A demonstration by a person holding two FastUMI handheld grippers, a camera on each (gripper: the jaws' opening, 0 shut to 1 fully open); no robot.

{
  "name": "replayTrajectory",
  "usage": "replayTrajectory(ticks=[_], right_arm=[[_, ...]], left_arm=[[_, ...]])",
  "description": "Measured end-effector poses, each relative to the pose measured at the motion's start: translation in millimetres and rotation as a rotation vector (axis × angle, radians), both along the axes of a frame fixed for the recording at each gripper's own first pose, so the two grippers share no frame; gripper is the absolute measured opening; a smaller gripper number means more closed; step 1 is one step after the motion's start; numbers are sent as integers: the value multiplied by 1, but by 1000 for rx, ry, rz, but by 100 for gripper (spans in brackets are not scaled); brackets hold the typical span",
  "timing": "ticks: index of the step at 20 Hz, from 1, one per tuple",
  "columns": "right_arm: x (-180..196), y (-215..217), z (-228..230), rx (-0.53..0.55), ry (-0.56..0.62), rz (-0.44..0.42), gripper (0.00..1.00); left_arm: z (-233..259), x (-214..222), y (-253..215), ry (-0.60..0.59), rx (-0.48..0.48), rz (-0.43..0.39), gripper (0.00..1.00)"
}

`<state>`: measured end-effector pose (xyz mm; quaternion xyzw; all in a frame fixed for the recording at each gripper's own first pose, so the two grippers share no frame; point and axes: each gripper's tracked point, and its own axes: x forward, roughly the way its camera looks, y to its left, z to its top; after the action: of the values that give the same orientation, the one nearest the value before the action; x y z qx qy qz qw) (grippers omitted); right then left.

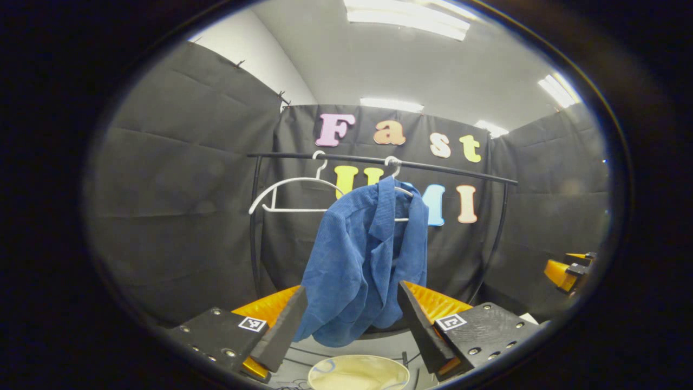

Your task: Grasp the clothes on the hanger with both hands and then place them into the laundry hamper below.

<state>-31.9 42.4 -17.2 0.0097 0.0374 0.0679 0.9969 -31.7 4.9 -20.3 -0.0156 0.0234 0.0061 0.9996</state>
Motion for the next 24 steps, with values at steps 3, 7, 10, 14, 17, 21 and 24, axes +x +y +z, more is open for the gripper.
replayTrajectory(ticks=[3, 7, 10, 14, 17, 21, 24], right_arm=[[6, 15, 10, -1, 6, 31, 95], [23, 42, 34, 3, -6, 103, 95], [45, 66, 50, 19, -16, 165, 95], [86, 102, 55, 16, -19, 260, 95], [118, 132, 50, 46, 23, 344, 96], [160, 164, 65, 98, 21, 432, 95], [196, 184, 71, 114, -10, 472, 95]], left_arm=[[9, 2, -1, -12, -12, 8, 100], [15, 22, -7, -15, -40, 26, 100], [24, 39, -18, -20, -81, 24, 99], [38, 67, -24, -35, -106, 49, 98], [52, 91, -29, -46, -77, 84, 100], [63, 127, -45, -54, -43, 119, 100], [66, 154, -60, -56, -76, 144, 100]])
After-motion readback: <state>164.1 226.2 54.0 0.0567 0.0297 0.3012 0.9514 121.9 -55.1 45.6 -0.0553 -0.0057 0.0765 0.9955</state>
